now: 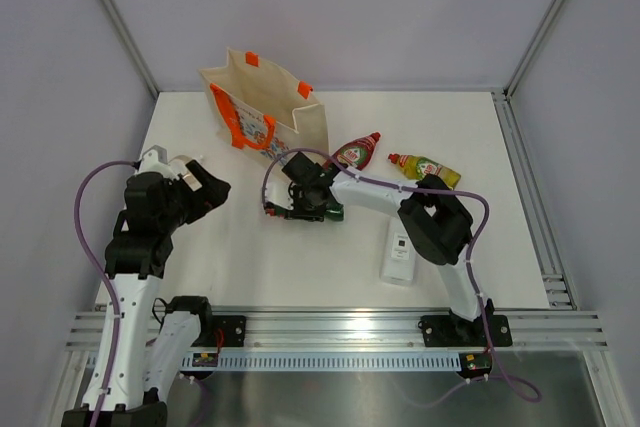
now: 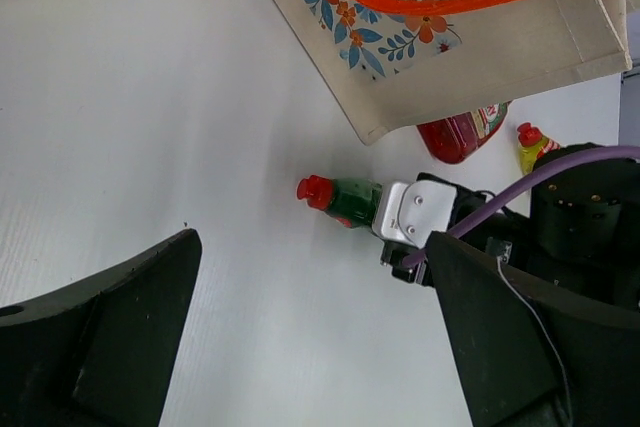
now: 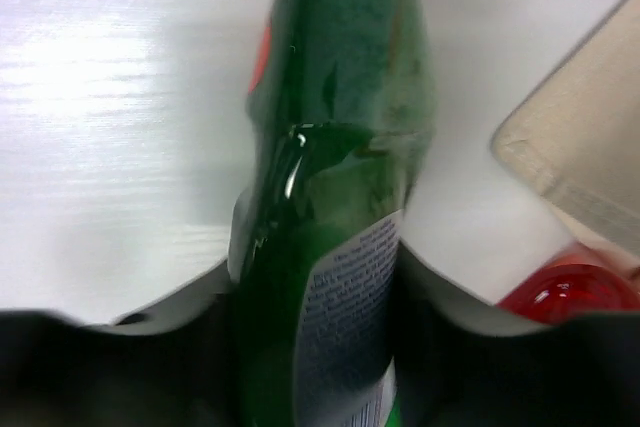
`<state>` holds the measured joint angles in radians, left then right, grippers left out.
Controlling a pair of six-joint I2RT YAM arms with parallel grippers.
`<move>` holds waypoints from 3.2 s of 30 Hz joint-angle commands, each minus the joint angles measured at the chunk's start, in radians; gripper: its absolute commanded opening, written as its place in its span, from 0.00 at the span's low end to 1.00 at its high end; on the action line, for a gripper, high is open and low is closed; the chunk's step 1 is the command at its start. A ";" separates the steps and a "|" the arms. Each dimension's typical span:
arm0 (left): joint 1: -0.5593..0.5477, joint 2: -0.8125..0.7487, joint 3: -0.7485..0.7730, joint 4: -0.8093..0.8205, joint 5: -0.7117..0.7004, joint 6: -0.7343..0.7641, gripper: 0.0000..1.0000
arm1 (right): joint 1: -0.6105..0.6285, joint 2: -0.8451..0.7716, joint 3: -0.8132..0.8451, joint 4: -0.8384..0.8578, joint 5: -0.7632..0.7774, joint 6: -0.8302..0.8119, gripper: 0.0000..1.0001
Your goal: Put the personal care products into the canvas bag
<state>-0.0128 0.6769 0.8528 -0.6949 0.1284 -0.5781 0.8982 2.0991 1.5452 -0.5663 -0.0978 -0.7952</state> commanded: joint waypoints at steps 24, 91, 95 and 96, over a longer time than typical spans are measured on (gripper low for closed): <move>0.005 -0.140 -0.104 0.043 0.120 -0.104 0.99 | -0.203 -0.004 0.321 -1.036 -1.196 -0.229 0.00; 0.205 0.630 0.293 0.111 -0.197 0.318 0.99 | -0.378 -0.218 0.675 -0.044 -0.824 0.418 0.99; 0.206 0.659 0.249 0.100 -0.246 0.766 0.99 | -0.435 -0.385 0.377 -0.174 -1.023 0.145 1.00; 0.208 0.656 0.202 0.145 -0.269 0.825 0.99 | -0.443 -0.411 0.286 -0.216 -1.037 0.075 0.99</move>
<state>0.1890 1.3380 1.0946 -0.6270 -0.0933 -0.1383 0.4648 1.7538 1.9980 -0.6201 -0.9382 -0.4866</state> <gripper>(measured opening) 0.984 0.993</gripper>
